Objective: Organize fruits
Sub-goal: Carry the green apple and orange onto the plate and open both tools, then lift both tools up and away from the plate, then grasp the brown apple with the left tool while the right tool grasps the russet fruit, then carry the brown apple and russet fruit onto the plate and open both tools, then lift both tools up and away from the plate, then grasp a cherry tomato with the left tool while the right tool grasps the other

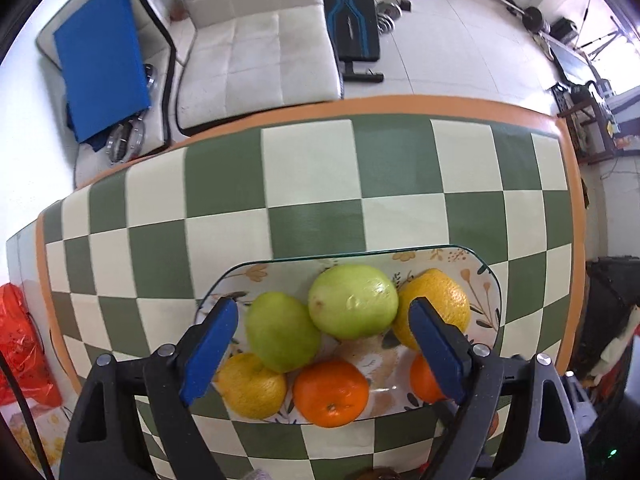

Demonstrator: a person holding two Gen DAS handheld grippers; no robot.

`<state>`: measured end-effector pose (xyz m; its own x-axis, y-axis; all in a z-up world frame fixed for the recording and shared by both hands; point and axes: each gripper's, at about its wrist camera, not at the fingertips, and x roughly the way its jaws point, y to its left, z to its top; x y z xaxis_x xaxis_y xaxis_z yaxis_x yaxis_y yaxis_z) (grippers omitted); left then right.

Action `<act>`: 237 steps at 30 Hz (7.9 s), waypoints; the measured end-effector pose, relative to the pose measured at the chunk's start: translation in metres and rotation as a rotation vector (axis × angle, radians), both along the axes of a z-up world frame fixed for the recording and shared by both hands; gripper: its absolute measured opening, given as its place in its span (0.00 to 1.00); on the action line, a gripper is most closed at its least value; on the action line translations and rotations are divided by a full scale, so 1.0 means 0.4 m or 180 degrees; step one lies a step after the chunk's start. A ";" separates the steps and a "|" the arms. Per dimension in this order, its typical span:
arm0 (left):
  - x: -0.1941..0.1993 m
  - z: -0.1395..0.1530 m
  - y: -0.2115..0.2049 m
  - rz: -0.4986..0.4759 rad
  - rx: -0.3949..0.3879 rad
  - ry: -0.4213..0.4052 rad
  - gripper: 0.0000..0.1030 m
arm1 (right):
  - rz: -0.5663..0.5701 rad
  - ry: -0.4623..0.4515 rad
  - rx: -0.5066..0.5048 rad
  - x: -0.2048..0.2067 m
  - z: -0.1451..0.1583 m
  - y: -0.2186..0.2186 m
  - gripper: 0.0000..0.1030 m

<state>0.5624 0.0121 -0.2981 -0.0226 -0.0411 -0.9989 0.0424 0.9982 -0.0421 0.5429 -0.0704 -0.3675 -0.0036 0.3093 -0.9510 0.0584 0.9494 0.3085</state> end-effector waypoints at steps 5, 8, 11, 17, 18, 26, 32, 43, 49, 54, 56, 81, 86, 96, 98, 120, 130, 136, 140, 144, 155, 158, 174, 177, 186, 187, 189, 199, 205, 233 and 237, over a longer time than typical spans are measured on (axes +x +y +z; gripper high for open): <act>-0.083 0.038 0.036 0.0102 0.0067 -0.0193 0.85 | 0.0131 -0.0227 -0.0386 -0.011 0.064 -0.007 0.90; -0.141 0.054 0.052 0.0163 0.0038 -0.0250 0.85 | 0.0178 -0.0346 -0.0586 -0.019 0.096 -0.025 0.92; -0.195 0.071 0.059 0.0202 0.0038 -0.0331 0.85 | 0.0198 -0.0436 -0.0689 -0.031 0.122 -0.032 0.92; -0.301 0.143 0.065 0.0277 0.0090 -0.0681 0.85 | 0.0216 -0.0589 -0.0822 -0.078 0.168 -0.038 0.92; -0.315 0.156 0.066 0.0287 0.0085 -0.0726 0.85 | 0.0231 -0.0615 -0.0833 -0.088 0.176 -0.038 0.92; -0.423 0.280 0.070 0.0315 0.0034 -0.1070 0.85 | 0.0238 -0.0899 -0.0828 -0.183 0.299 -0.044 0.92; -0.491 0.355 0.069 0.0294 -0.0006 -0.1236 0.85 | 0.0239 -0.1100 -0.0730 -0.256 0.399 -0.042 0.92; -0.601 0.447 0.049 0.0252 0.0046 -0.1574 0.85 | 0.0178 -0.1454 -0.0678 -0.395 0.549 -0.046 0.92; -0.632 0.471 0.040 0.0268 0.0027 -0.1681 0.85 | 0.0142 -0.1561 -0.0628 -0.451 0.598 -0.044 0.92; -0.626 0.443 0.041 0.0336 -0.0032 -0.1557 0.90 | 0.0103 -0.1609 -0.0550 -0.473 0.620 -0.047 0.92; -0.618 0.410 0.037 0.0339 -0.0040 -0.1432 0.99 | 0.0065 -0.1611 -0.0512 -0.474 0.622 -0.052 0.92; -0.651 -0.178 -0.174 -0.0417 -0.0263 0.0396 0.63 | -0.0135 -0.0172 -0.0415 -0.374 0.121 -0.251 0.92; -0.649 -0.172 -0.100 -0.0273 -0.0046 0.0289 0.63 | -0.0043 -0.0044 -0.0418 -0.336 0.049 -0.219 0.92; -0.630 -0.178 0.021 0.0235 -0.0182 0.0304 0.63 | 0.0087 0.0183 -0.0314 -0.297 -0.074 -0.142 0.58; -0.646 -0.175 0.024 0.0230 -0.0172 0.0297 0.63 | 0.0193 0.0224 -0.0220 -0.315 -0.073 -0.115 0.58; -0.189 0.073 -0.036 0.0633 -0.0853 -0.0055 0.63 | -0.0092 -0.0222 0.0398 -0.188 0.107 -0.116 0.57; -0.109 -0.065 -0.035 0.0725 -0.0702 0.0355 0.63 | -0.0266 -0.0257 0.0231 0.068 0.063 -0.152 0.58; -0.118 -0.074 -0.014 0.0816 -0.0764 0.0343 0.81 | -0.0178 -0.0126 0.0273 0.123 0.010 -0.142 0.59; -0.128 -0.065 0.011 0.0864 -0.0786 0.0316 0.81 | -0.0222 -0.0104 0.0322 0.118 -0.004 -0.139 0.71; -0.140 -0.040 0.024 0.0856 -0.0675 0.0163 0.81 | -0.0238 -0.0091 0.0319 0.108 -0.011 -0.145 0.71; -0.272 0.058 0.065 0.0580 0.0051 -0.0402 0.92 | 0.0062 -0.0474 -0.0277 -0.004 0.097 -0.120 0.90; -0.316 0.076 0.070 0.0558 0.0113 -0.0509 0.97 | 0.0124 -0.0532 -0.0458 -0.058 0.121 -0.108 0.93; -0.496 0.255 0.087 0.0512 0.0114 -0.1013 0.97 | 0.0168 -0.1020 -0.0768 -0.258 0.329 -0.061 0.93; -0.531 0.309 0.089 0.0500 0.0090 -0.1144 0.97 | 0.0148 -0.1128 -0.0761 -0.292 0.385 -0.061 0.93; -0.630 0.445 0.080 0.0419 0.0100 -0.1482 0.97 | 0.0121 -0.1447 -0.0708 -0.402 0.538 -0.053 0.93; -0.640 0.458 0.078 0.0404 0.0092 -0.1509 0.97 | 0.0120 -0.1484 -0.0699 -0.417 0.555 -0.052 0.93; -0.663 0.485 0.075 0.0384 0.0065 -0.1570 0.97 | 0.0123 -0.1549 -0.0712 -0.447 0.585 -0.051 0.93; -0.771 0.588 0.045 0.0298 0.0038 -0.1833 0.97 | 0.0127 -0.1887 -0.0739 -0.583 0.742 -0.060 0.93; -0.810 0.619 0.026 0.0259 0.0052 -0.1963 0.97 | 0.0096 -0.2018 -0.0724 -0.642 0.799 -0.073 0.93; -0.690 0.127 -0.084 0.0300 0.0274 -0.0446 0.99 | -0.0073 -0.0710 -0.0347 -0.584 0.352 -0.251 0.88; -0.686 0.015 -0.131 0.0199 0.0229 -0.0075 0.99 | -0.0161 -0.0179 -0.0242 -0.588 0.149 -0.279 0.63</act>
